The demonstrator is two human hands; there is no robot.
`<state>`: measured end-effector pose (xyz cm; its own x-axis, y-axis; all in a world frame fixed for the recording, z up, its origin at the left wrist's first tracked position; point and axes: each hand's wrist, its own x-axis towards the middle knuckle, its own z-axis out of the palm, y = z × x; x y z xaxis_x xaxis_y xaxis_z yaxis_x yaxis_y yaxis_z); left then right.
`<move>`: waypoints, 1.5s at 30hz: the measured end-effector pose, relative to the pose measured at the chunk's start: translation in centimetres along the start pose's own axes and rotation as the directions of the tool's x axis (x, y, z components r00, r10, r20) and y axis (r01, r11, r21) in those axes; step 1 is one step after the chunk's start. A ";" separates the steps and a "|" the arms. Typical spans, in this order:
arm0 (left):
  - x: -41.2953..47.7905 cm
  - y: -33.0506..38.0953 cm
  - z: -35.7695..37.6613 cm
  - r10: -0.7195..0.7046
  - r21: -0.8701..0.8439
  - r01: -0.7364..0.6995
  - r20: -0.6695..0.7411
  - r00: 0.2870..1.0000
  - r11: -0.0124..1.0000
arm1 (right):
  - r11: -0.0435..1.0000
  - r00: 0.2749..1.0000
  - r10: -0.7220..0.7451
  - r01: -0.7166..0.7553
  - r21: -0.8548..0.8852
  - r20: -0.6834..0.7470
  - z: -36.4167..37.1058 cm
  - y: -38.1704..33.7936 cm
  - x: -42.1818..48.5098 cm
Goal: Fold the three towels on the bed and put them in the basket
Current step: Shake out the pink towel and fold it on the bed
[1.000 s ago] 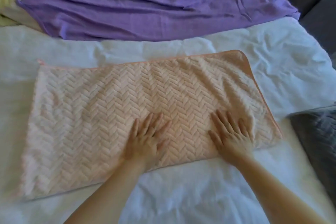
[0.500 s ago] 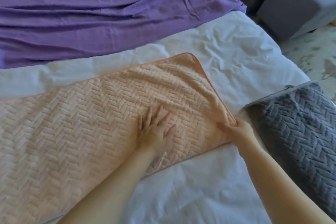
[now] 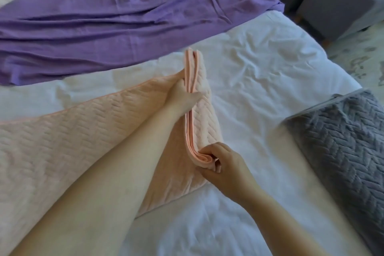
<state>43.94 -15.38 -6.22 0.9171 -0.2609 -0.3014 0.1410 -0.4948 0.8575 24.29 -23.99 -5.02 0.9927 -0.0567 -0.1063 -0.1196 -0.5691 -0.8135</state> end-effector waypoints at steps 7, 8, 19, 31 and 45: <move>-5.4 -10.3 -11.2 -0.202 -0.410 0.134 -0.128 0.971 0.902 | 0.932 0.914 -0.299 0.341 -0.120 0.274 8.6 -4.7 0.7; -5.7 -12.0 -11.9 -0.297 -0.432 0.219 -0.120 0.947 0.875 | 0.921 0.900 -0.297 0.358 -0.153 0.319 9.9 -4.9 0.8; -3.7 -12.5 -13.7 -0.184 -0.223 0.126 -0.262 0.947 0.967 | 0.794 0.948 -0.268 0.319 -0.517 0.173 8.1 -3.0 -0.5; -6.3 -15.8 -16.0 -0.145 -0.124 0.114 -0.280 0.949 0.986 | 0.749 0.906 -0.419 0.387 -0.538 0.069 11.4 1.1 -2.4; -13.1 -17.8 -12.5 0.072 0.036 -0.064 -0.300 0.951 0.997 | 0.848 0.939 -0.336 0.335 -0.411 0.071 9.1 0.9 -2.6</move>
<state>34.07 7.17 -12.29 0.9944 -0.0351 -0.1000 0.0686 -0.5062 0.8597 21.51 -16.88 -10.66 0.9715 0.1963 0.1331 0.2367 -0.8387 -0.4904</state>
